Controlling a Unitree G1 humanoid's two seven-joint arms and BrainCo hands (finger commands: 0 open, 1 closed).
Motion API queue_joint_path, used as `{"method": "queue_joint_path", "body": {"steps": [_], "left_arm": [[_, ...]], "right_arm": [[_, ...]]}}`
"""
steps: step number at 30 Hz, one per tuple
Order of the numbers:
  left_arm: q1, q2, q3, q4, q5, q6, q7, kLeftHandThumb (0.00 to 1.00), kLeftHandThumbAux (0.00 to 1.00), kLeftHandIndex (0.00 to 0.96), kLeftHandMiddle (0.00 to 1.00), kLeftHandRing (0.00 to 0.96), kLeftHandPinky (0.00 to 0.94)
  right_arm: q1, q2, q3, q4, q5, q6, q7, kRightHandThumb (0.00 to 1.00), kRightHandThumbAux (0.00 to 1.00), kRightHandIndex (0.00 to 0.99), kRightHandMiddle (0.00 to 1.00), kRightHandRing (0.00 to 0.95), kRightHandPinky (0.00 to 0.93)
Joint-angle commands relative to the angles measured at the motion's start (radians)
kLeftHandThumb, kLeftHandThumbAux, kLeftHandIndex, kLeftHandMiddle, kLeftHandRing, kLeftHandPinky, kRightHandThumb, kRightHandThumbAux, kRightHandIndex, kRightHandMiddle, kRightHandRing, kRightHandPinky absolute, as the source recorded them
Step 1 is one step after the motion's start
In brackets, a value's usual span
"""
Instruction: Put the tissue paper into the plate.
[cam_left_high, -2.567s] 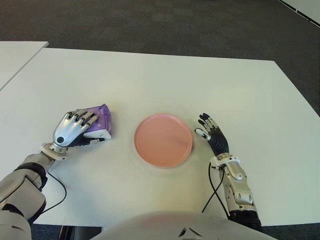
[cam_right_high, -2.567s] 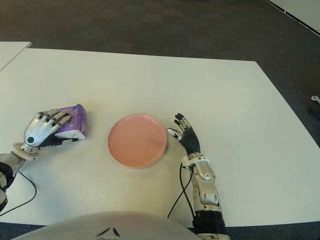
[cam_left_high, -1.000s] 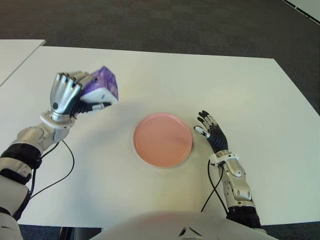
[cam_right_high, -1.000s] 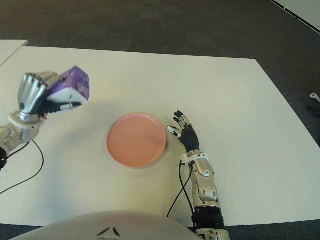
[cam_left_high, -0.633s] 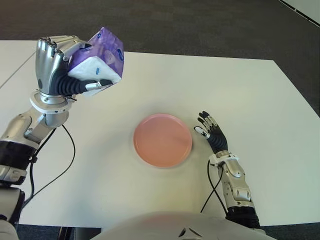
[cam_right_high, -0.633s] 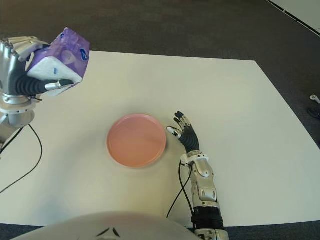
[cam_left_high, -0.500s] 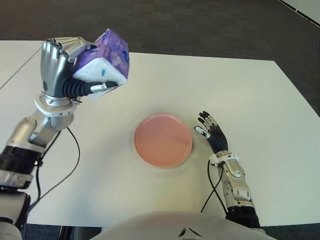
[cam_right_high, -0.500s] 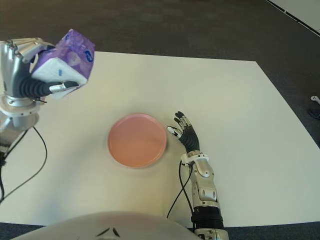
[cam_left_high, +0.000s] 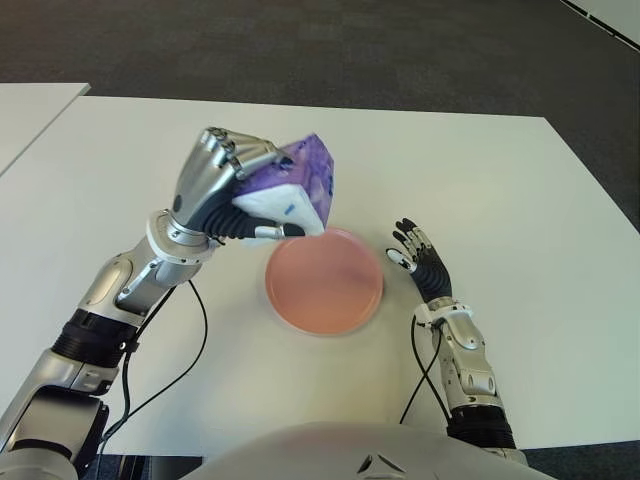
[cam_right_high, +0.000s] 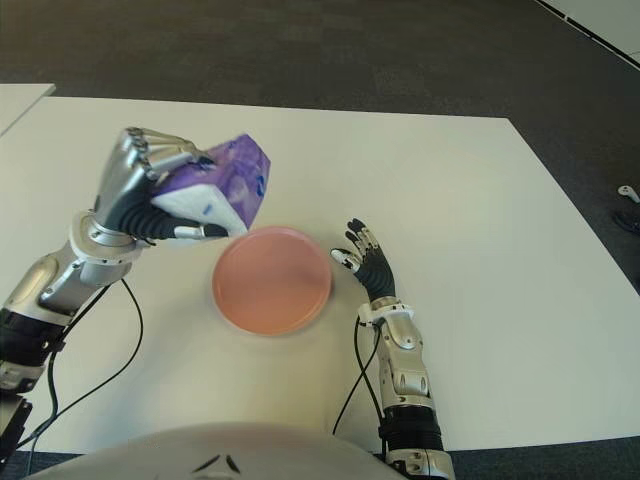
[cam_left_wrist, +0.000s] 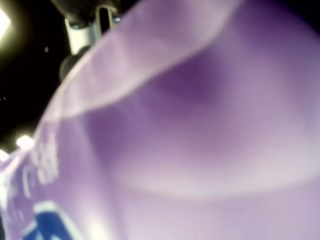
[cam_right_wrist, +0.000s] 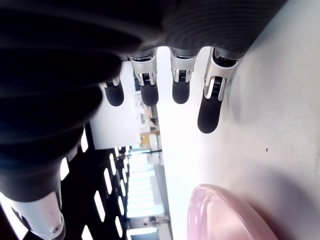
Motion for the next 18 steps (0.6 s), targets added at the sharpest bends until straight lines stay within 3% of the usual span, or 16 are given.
{"method": "queue_joint_path", "body": {"steps": [1,8,18], "left_arm": [[-0.051,-0.021,-0.041,0.093,0.052,-0.063,-0.041,0.742,0.697,0.443,0.853,0.851,0.836],[-0.097,-0.048,-0.102,0.185,0.143,-0.110,-0.063,0.747,0.698,0.443,0.845,0.845,0.817],[-0.108,-0.088,-0.184,0.300,0.307,-0.108,0.045,0.747,0.698,0.442,0.846,0.847,0.817]], "right_arm": [[0.048,0.010,0.004,0.048,-0.006,0.044,-0.015,0.015,0.710,0.000,0.042,0.024,0.032],[0.050,0.012,0.002,0.052,-0.006,0.040,-0.023,0.007,0.711,0.000,0.042,0.025,0.038],[0.053,0.012,0.001,0.048,-0.002,0.035,-0.022,0.000,0.702,0.000,0.040,0.024,0.032]]}}
